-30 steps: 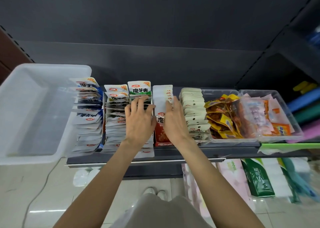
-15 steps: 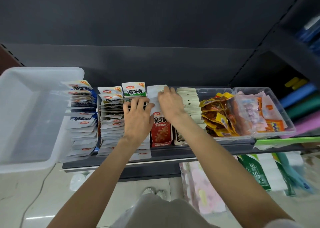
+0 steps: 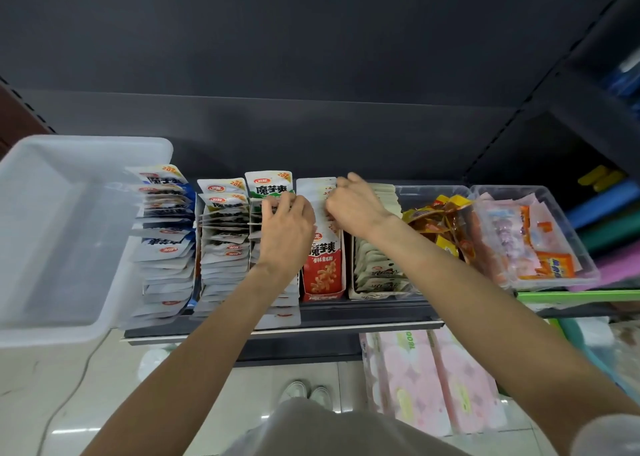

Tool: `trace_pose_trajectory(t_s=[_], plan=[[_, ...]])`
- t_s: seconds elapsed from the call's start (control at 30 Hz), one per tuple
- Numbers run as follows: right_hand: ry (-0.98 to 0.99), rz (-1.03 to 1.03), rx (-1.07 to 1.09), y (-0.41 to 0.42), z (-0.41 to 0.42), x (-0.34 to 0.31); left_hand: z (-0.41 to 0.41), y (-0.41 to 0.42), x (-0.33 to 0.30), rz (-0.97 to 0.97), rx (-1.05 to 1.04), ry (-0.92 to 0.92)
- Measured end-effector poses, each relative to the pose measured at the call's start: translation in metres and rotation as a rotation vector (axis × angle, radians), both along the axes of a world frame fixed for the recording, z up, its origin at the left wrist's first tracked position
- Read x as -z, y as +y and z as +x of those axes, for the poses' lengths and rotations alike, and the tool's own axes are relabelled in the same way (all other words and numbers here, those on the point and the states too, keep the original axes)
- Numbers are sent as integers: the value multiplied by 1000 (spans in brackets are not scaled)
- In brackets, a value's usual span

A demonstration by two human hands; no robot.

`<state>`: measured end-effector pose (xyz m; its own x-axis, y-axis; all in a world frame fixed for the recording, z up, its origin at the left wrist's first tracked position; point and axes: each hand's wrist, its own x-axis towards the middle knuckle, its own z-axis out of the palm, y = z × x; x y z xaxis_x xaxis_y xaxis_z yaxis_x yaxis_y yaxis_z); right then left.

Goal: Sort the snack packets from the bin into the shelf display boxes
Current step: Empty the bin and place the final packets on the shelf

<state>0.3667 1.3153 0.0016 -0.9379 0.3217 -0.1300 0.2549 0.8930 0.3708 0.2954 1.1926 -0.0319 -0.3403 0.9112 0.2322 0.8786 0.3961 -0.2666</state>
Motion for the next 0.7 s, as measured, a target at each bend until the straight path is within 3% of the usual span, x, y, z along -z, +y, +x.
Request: trace_pose_trajectory(t_s=[0.07, 0.2, 0.3, 0.43, 0.57, 0.7], plan=[[69, -59, 1, 4, 6, -5, 3, -3, 0, 15, 7, -34], [365, -500, 136, 27, 10, -28, 10, -9, -1, 39, 6, -65], [311, -641, 142, 37, -6, -24, 12, -6, -1, -49, -17, -73], [151, -587, 153, 41, -21, -11, 14, 0, 3, -162, -24, -57], [150, -478, 118, 45, -11, -9, 18, 1, 7, -186, -10, -91], [209, -509, 125, 46, -4, -8, 25, 1, 13, -217, -7, -39]])
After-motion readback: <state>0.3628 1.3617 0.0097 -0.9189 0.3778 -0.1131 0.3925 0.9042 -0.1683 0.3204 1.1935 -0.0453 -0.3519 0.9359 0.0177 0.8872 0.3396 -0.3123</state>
